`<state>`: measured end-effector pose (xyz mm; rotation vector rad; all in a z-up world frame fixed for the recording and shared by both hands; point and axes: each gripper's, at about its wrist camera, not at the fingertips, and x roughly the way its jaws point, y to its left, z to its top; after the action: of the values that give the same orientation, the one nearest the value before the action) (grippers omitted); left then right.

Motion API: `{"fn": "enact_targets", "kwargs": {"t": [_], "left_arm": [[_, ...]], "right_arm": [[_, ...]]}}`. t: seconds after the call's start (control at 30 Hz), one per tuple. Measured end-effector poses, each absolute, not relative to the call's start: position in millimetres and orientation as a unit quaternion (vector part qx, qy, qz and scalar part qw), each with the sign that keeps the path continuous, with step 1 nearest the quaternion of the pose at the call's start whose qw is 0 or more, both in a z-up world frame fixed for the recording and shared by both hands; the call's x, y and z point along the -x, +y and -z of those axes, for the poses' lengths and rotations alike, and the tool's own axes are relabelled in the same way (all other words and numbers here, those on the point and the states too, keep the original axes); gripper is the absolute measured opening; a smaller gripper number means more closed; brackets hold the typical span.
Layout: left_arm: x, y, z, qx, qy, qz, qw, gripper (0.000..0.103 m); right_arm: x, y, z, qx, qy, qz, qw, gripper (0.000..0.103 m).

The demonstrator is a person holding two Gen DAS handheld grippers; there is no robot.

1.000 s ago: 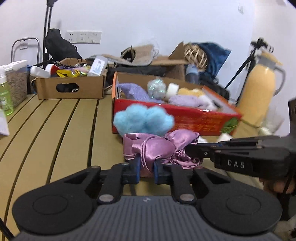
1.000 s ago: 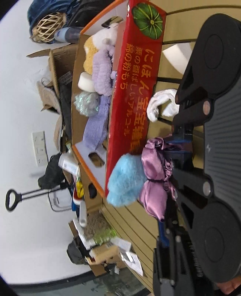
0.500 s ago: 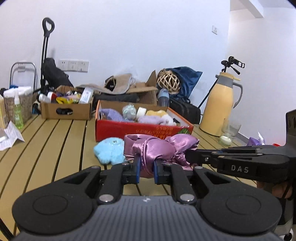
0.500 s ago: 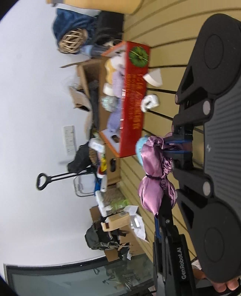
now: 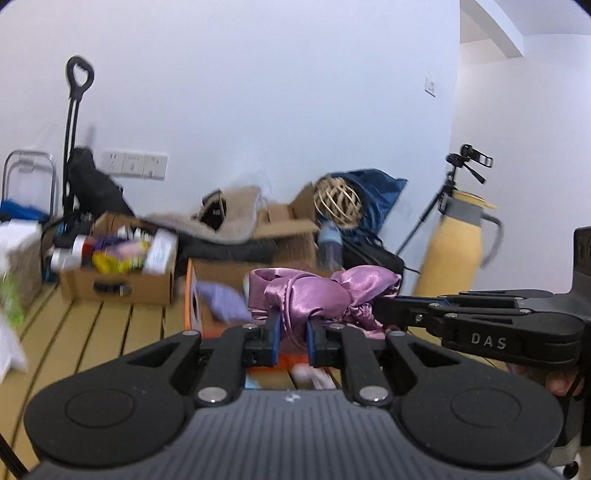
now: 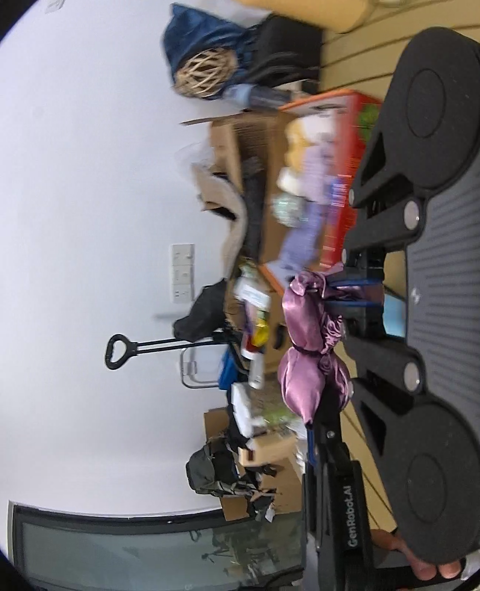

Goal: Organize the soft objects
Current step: 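Lift the pink scrunchie with both grippers toward the box, then lower the scrunchie into the box and open both grippers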

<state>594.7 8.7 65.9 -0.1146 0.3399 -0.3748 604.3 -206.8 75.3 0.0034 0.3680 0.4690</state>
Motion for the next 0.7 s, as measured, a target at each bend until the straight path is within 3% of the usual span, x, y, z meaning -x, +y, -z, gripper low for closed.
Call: {"fn": "enact_targets", "kwargs": {"t": [0.2,0.5,0.67,0.7], "left_arm": [[-710.8,-1.3,-56.3,0.053,0.215,0.175,0.959,0.014],[-839.2,-22.2,20.1,0.033,0.362,0.135,0.922,0.017],[-835.2,-25.2,23.5,0.018,0.358,0.155,0.92,0.029],[-832.3,-24.9,20.6,0.018,0.355,0.156,0.922,0.035]], "right_arm": [[-724.5,-202.9,-71.7,-0.027,0.215,-0.217,0.952,0.008],[-860.0,-186.0,5.6,-0.018,0.353,-0.173,0.919,0.008],[-872.0,-180.1,29.9,-0.001,0.39,-0.15,0.909,0.015],[-870.9,-181.5,30.2,-0.009,0.391,-0.151,0.908,0.016]]}}
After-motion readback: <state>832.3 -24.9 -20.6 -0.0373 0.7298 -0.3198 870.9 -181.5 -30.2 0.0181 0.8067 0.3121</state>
